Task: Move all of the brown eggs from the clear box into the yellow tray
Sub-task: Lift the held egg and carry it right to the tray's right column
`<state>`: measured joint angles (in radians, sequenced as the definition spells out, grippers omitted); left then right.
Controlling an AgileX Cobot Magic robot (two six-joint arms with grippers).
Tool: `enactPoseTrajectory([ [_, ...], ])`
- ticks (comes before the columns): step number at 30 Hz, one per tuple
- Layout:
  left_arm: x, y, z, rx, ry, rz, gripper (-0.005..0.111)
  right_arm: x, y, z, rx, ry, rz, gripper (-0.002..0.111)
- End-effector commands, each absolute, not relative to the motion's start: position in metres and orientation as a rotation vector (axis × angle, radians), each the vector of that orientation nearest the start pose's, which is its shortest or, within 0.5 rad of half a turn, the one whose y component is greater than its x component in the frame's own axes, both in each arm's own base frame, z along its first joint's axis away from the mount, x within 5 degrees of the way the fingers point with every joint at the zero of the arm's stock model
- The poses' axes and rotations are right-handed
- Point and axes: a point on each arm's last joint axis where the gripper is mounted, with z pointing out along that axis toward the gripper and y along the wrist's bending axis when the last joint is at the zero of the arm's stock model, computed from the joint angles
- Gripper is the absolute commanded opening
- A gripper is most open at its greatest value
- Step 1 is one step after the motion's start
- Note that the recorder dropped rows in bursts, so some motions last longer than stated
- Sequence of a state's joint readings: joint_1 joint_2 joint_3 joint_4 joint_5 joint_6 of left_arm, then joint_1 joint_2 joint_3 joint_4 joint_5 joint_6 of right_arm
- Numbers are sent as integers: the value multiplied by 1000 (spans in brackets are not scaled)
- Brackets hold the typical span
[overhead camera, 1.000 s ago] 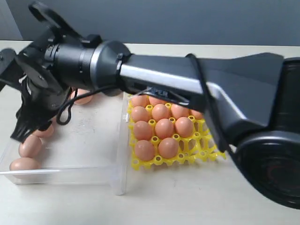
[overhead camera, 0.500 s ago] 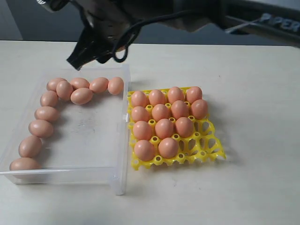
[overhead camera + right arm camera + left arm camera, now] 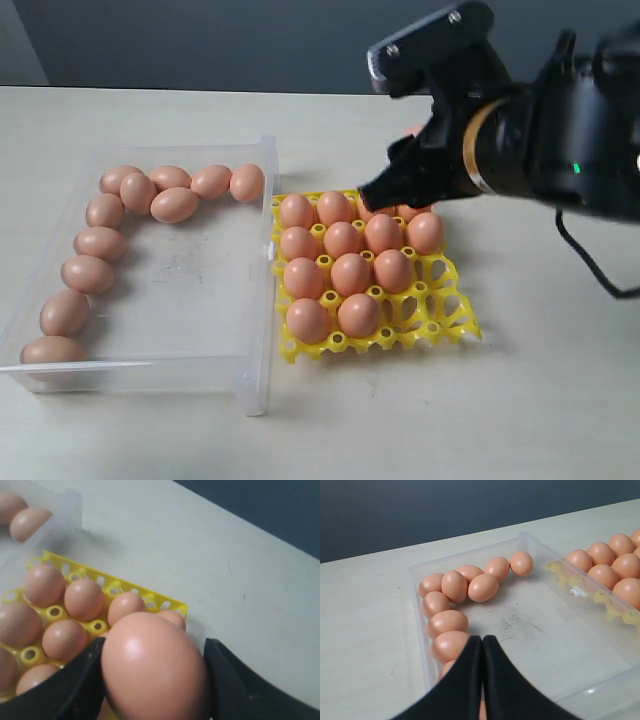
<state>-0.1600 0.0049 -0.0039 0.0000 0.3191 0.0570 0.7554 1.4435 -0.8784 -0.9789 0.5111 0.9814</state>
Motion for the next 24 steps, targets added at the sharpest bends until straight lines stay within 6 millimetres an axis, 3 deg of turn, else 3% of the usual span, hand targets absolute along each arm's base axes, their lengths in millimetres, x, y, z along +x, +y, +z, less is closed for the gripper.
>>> enactPoseTrajectory([
  [1, 54, -9, 185, 193, 1783, -77, 0, 231, 152, 209, -534, 2175, 35, 2],
  [3, 54, -9, 185, 193, 1783, -77, 0, 230, 144, 200, -423, 2154, 8, 2],
  [4, 54, -9, 185, 193, 1783, -77, 0, 228, 134, 193, -246, 2174, -4, 2],
  [6, 54, -9, 185, 193, 1783, -77, 0, 223, 124, 184, -158, 2183, -53, 2],
  [11, 54, -9, 185, 193, 1783, -77, 0, 218, 123, 178, -147, 2220, -14, -1],
  [13, 54, -9, 185, 193, 1783, -77, 0, 216, 132, 176, -193, 2265, 83, -1],
  [14, 54, -9, 185, 193, 1783, -77, 0, 212, 147, 176, -278, 2326, 252, -1],
  [16, 54, -9, 185, 193, 1783, -77, 0, 207, 161, 179, -362, 2364, 408, -1],
  [20, 54, -9, 185, 193, 1783, -77, 0, 207, 187, 202, -500, 2369, 758, -1],
  [21, 54, -9, 185, 193, 1783, -77, 0, 214, 189, 217, -525, 2350, 901, -1],
  [22, 54, -9, 185, 193, 1783, -77, 0, 225, 187, 234, -533, 2311, 1013, -1],
  [24, 54, -9, 185, 193, 1783, -77, 0, 254, 165, 252, -405, 2245, 951, -1],
])
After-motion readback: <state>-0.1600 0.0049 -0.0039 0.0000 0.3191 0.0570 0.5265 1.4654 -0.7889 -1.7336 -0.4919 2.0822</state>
